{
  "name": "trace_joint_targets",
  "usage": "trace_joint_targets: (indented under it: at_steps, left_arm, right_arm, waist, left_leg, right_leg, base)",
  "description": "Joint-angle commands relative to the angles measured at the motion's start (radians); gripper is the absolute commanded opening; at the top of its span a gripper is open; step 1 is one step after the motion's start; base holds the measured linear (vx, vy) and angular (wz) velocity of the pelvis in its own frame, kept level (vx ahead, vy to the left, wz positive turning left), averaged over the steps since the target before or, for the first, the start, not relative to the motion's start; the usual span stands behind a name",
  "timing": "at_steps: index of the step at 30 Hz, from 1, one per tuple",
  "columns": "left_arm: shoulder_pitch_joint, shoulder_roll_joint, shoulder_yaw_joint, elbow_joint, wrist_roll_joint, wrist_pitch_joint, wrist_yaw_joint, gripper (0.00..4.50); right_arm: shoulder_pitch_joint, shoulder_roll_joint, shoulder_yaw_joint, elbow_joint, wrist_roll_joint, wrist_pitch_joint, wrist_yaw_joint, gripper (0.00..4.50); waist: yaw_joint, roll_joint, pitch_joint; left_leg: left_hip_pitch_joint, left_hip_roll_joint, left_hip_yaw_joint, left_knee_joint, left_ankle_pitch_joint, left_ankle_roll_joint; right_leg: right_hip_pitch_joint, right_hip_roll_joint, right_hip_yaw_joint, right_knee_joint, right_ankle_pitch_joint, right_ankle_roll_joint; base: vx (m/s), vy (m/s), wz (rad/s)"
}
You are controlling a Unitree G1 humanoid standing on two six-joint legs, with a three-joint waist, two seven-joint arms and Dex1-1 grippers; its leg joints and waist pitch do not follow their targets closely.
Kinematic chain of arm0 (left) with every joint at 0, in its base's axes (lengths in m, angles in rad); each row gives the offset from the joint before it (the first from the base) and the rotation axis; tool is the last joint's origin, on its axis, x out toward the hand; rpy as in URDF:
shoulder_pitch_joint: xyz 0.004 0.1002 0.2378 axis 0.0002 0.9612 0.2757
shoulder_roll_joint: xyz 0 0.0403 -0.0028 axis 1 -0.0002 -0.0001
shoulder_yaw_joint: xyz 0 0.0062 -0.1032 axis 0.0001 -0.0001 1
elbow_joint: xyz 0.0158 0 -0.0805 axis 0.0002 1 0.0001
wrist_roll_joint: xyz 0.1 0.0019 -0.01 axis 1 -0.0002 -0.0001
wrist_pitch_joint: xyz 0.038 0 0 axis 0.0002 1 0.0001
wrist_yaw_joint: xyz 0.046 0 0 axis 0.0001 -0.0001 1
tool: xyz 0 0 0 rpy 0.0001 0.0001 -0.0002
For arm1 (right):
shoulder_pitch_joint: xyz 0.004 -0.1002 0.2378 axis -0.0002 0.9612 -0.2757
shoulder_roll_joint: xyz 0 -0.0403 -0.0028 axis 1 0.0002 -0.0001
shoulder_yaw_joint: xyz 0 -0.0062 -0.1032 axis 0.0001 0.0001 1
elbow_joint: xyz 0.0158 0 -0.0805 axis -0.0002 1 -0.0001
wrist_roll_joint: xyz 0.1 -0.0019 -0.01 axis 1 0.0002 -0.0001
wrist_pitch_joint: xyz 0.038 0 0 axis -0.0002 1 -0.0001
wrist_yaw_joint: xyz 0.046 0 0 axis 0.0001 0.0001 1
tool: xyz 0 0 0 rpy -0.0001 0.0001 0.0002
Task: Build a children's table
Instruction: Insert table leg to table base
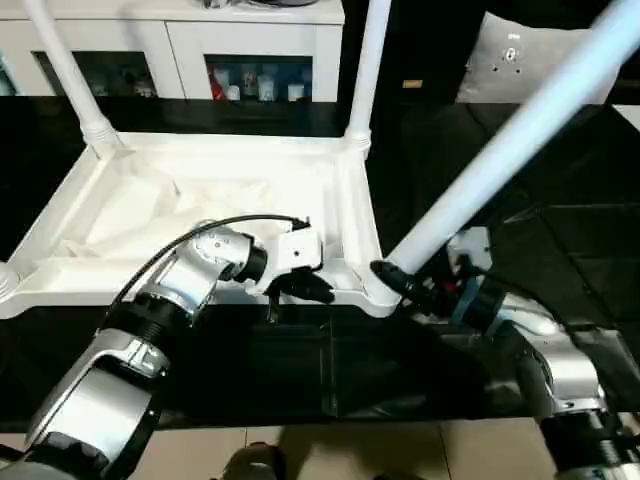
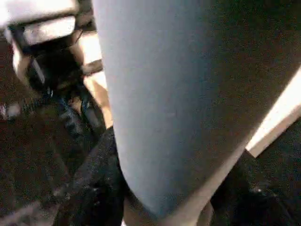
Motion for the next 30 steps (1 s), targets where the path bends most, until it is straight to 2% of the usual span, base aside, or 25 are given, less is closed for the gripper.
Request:
trace_joint_targets:
  at_steps: [1, 2, 3, 6, 9, 10, 11, 12, 14, 15, 16, 17, 18, 19, 20, 21, 22, 23, 24, 25, 26, 27, 28, 29, 30]
  left_arm:
    - [-0.015, 0.017, 0.020, -0.012, 0.006, -0.010, 0.005, 0.00]
    - [-0.016, 0.019, 0.017, -0.012, 0.009, -0.013, 0.002, 0.00]
    - [-0.015, 0.021, 0.015, -0.015, 0.010, -0.014, -0.002, 0.00]
    - [-0.017, 0.024, 0.010, -0.016, 0.012, -0.017, -0.012, 0.00]
    - [-0.027, 0.024, 0.007, -0.004, 0.018, -0.026, -0.016, 0.00]
    - [-0.031, 0.024, 0.006, 0.000, 0.019, -0.029, -0.016, 0.00]
    - [-0.039, 0.025, 0.006, 0.012, 0.023, -0.037, -0.020, 0.00]
    - [-0.046, 0.025, 0.006, 0.021, 0.026, -0.043, -0.024, 0.00]
    - [-0.055, 0.026, 0.007, 0.033, 0.028, -0.052, -0.029, 0.00]
    - [-0.058, 0.027, 0.006, 0.037, 0.030, -0.054, -0.031, 0.00]
    - [-0.059, 0.027, 0.006, 0.037, 0.031, -0.055, -0.031, 0.00]
    - [-0.063, 0.029, 0.005, 0.043, 0.034, -0.060, -0.032, 0.00]
    - [-0.067, 0.031, 0.005, 0.048, 0.037, -0.064, -0.032, 0.00]
    - [-0.069, 0.032, 0.005, 0.051, 0.039, -0.067, -0.033, 0.00]
    - [-0.069, 0.032, 0.006, 0.050, 0.040, -0.067, -0.033, 0.00]
    - [-0.069, 0.032, 0.007, 0.051, 0.041, -0.067, -0.030, 0.00]
    - [-0.069, 0.032, 0.007, 0.051, 0.041, -0.067, -0.030, 0.00]
    - [-0.068, 0.033, 0.009, 0.050, 0.040, -0.064, -0.027, 0.00]
    - [-0.063, 0.034, 0.016, 0.048, 0.039, -0.056, -0.021, 0.00]
    - [-0.059, 0.034, 0.021, 0.047, 0.039, -0.052, -0.018, 0.00]
    - [-0.048, 0.037, 0.029, 0.041, 0.037, -0.043, -0.007, 0.00]
    - [-0.039, 0.039, 0.037, 0.034, 0.034, -0.035, 0.004, 0.00]
    - [-0.035, 0.039, 0.044, 0.032, 0.031, -0.028, 0.009, 0.00]
    - [-0.031, 0.039, 0.052, 0.027, 0.025, -0.020, 0.011, 0.00]
    - [-0.026, 0.040, 0.064, 0.019, 0.015, -0.009, 0.014, 0.00]
  right_arm:
    - [0.050, -0.006, 0.087, 0.103, -0.090, 0.038, 0.010, 1.93]
    - [0.046, -0.001, 0.100, 0.121, -0.100, 0.037, 0.014, 1.93]
    - [0.042, 0.003, 0.114, 0.135, -0.108, 0.038, 0.019, 1.93]
    - [0.018, 0.014, 0.155, 0.186, -0.132, 0.039, 0.032, 1.93]
    - [-0.031, 0.062, 0.194, 0.296, -0.164, 0.028, 0.026, 1.93]
    - [-0.047, 0.076, 0.198, 0.329, -0.171, 0.022, 0.024, 1.93]
    - [-0.102, 0.132, 0.210, 0.454, -0.195, 0.000, 0.014, 1.93]
    - [-0.127, 0.157, 0.215, 0.507, -0.208, -0.013, 0.003, 1.93]
    - [-0.168, 0.204, 0.218, 0.589, -0.225, -0.029, -0.029, 1.93]
    - [-0.184, 0.230, 0.219, 0.623, -0.231, -0.035, -0.048, 1.93]
    - [-0.189, 0.238, 0.220, 0.633, -0.233, -0.037, -0.054, 1.93]
    - [-0.209, 0.285, 0.228, 0.678, -0.242, -0.044, -0.087, 1.93]
    - [-0.225, 0.343, 0.240, 0.719, -0.254, -0.051, -0.130, 1.93]
    - [-0.234, 0.388, 0.247, 0.750, -0.263, -0.061, -0.163, 1.93]
    - [-0.238, 0.413, 0.248, 0.768, -0.268, -0.070, -0.181, 1.93]
    - [-0.245, 0.444, 0.251, 0.795, -0.278, -0.083, -0.203, 1.93]
    - [-0.245, 0.444, 0.251, 0.795, -0.278, -0.083, -0.203, 1.93]
    - [-0.250, 0.490, 0.266, 0.823, -0.299, -0.095, -0.241, 1.93]
    - [-0.252, 0.560, 0.282, 0.858, -0.322, -0.115, -0.304, 1.93]
    - [-0.255, 0.609, 0.290, 0.891, -0.339, -0.135, -0.350, 1.93]
    - [-0.190, 0.453, 0.252, 0.549, -0.253, -0.035, -0.227, 1.93]
    - [-0.139, 0.318, 0.205, 0.275, -0.173, 0.036, -0.124, 1.93]
    - [-0.125, 0.273, 0.165, 0.196, -0.132, 0.049, -0.092, 1.93]
    - [-0.118, 0.243, 0.124, 0.148, -0.092, 0.053, -0.074, 1.93]
    - [-0.112, 0.202, 0.066, 0.098, -0.036, 0.057, -0.053, 1.93]
  waist:
    - [-0.005, 0.008, -0.073]
    - [-0.006, 0.008, -0.072]
    - [-0.011, 0.010, -0.064]
    - [-0.027, 0.010, -0.054]
    - [-0.044, 0.009, -0.044]
    - [-0.045, 0.010, -0.045]
    - [-0.054, 0.010, -0.046]
    - [-0.066, 0.015, -0.040]
    - [-0.076, 0.022, -0.036]
    - [-0.088, 0.018, -0.034]
    - [-0.088, 0.021, -0.035]
    - [-0.091, 0.027, -0.029]
    - [-0.100, 0.036, -0.024]
    - [-0.105, 0.056, -0.015]
    - [-0.072, 0.057, -0.033]
    - [-0.009, 0.059, -0.045]
    - [-0.046, 0.004, -0.066]
    - [-0.066, -0.042, -0.044]
    - [-0.055, -0.029, -0.038]
    - [-0.044, -0.012, -0.033]
    - [-0.040, 0.011, -0.043]
    - [-0.045, 0.013, -0.054]
    - [-0.035, 0.025, -0.084]
    - [-0.022, 0.039, -0.097]
    - [-0.015, 0.038, -0.093]
  left_leg:
    - [0.049, 0.082, -0.049, -0.084, -0.356, -0.036]
    - [0.049, 0.082, -0.049, -0.084, -0.363, -0.037]
    - [0.050, 0.082, -0.052, -0.089, -0.393, -0.042]
    - [0.067, 0.081, -0.059, -0.094, -0.509, -0.077]
    - [0.068, 0.081, -0.072, -0.105, -0.576, -0.101]
    - [0.073, 0.082, -0.074, -0.105, -0.596, -0.106]
    - [0.073, 0.081, -0.080, -0.106, -0.614, -0.111]
    - [0.065, 0.080, -0.089, -0.112, -0.642, -0.122]
    - [0.080, 0.081, -0.100, -0.120, -0.748, -0.148]
    - [0.079, 0.077, -0.106, -0.124, -0.776, -0.148]
    - [0.078, 0.078, -0.109, -0.126, -0.775, -0.148]
    - [0.081, 0.078, -0.112, -0.131, -0.798, -0.149]
    - [0.088, 0.079, -0.114, -0.144, -0.870, -0.159]
    - [0.025, 0.089, -0.098, -0.229, -0.977, -0.170]
    - [-0.051, 0.086, -0.082, -0.264, -1.006, -0.188]
    - [-0.075, 0.052, 0.002, -0.288, -0.900, -0.195]
    - [0.007, 0.044, 0.004, -0.238, -0.678, -0.173]
    - [0.138, 0.016, -0.112, 0.111, -0.176, -0.096]
    - [0.004, -0.029, -0.151, 0.103, -0.042, -0.074]
    - [-0.005, 0.015, -0.141, -0.009, -0.063, -0.138]
    - [0.028, 0.031, -0.137, -0.050, -0.121, -0.147]
    - [0.065, 0.062, -0.135, -0.089, -0.198, -0.061]
    - [0.112, 0.090, -0.138, -0.081, -0.181, -0.021]
    - [0.135, 0.108, -0.117, -0.074, -0.171, 0.032]
    - [0.101, 0.102, -0.093, -0.075, -0.155, 0.051]
  right_leg:
    - [0.027, -0.096, 0.044, -0.091, -0.180, -0.228]
    - [0.027, -0.097, 0.044, -0.093, -0.196, -0.226]
    - [0.023, -0.096, 0.045, -0.098, -0.243, -0.220]
    - [0.016, -0.100, 0.046, -0.114, -0.402, -0.202]
    - [0.021, -0.105, 0.042, -0.126, -0.524, -0.165]
    - [0.017, -0.108, 0.043, -0.130, -0.548, -0.159]
    - [0.017, -0.111, 0.042, -0.131, -0.562, -0.159]
    - [0.024, -0.110, 0.033, -0.131, -0.595, -0.153]
    - [0.021, -0.102, 0.017, -0.139, -0.642, -0.125]
    - [0.029, -0.100, 0.008, -0.144, -0.635, -0.115]
    - [0.033, -0.106, 0.006, -0.145, -0.642, -0.110]
    - [0.033, -0.104, -0.003, -0.153, -0.683, -0.096]
    - [0.035, -0.090, -0.032, -0.156, -0.707, -0.079]
    - [0.105, -0.036, -0.085, -0.062, -0.590, -0.078]
    - [0.186, -0.019, -0.064, 0.096, -0.377, -0.084]
    - [0.179, 0.018, -0.035, 0.124, -0.337, -0.060]
    - [0.131, -0.024, 0.019, 0.076, -0.549, -0.042]
    - [-0.043, -0.224, 0.067, -0.209, -1.038, -0.107]
    - [0.082, -0.175, 0.089, -0.170, -0.952, -0.106]
    - [0.109, -0.142, 0.019, -0.127, -0.703, -0.130]
    - [0.089, -0.114, 0.013, -0.111, -0.553, -0.151]
    - [0.092, -0.055, 0.003, -0.085, -0.251, -0.148]
    - [0.078, -0.063, 0.012, -0.075, -0.096, -0.169]
    - [0.052, -0.075, 0.015, -0.062, 0.082, -0.241]
    - [0.067, -0.079, 0.018, -0.059, 0.161, -0.285]
  base:
    - [0.000, 0.000, 0.00]
    - [0.000, 0.000, 0.00]
    - [0.000, 0.000, 0.00]
    - [0.000, 0.000, 0.00]
    - [0.000, 0.000, 0.00]
    - [0.000, 0.000, 0.00]
    - [-0.011, 0.007, -0.18]
    - [-0.011, 0.007, -0.18]
    - [-0.027, 0.011, -0.25]
    - [-0.027, 0.012, -0.24]
    - [-0.026, 0.007, -0.22]
    - [-0.038, -0.005, -0.21]
    - [-0.038, -0.005, -0.21]
    - [-0.078, -0.006, -0.21]
    - [-0.107, -0.020, -0.07]
    - [-0.107, -0.020, -0.07]
    - [-0.051, -0.127, -0.01]
    - [0.035, -0.165, -0.16]
    - [0.035, -0.165, -0.16]
    - [0.125, -0.075, -0.39]
    - [0.088, -0.038, -0.18]
    - [0.088, -0.038, -0.18]
    - [-0.002, -0.036, 0.46]
    - [0.010, -0.010, 0.52]
    - [0.010, -0.010, 0.52]
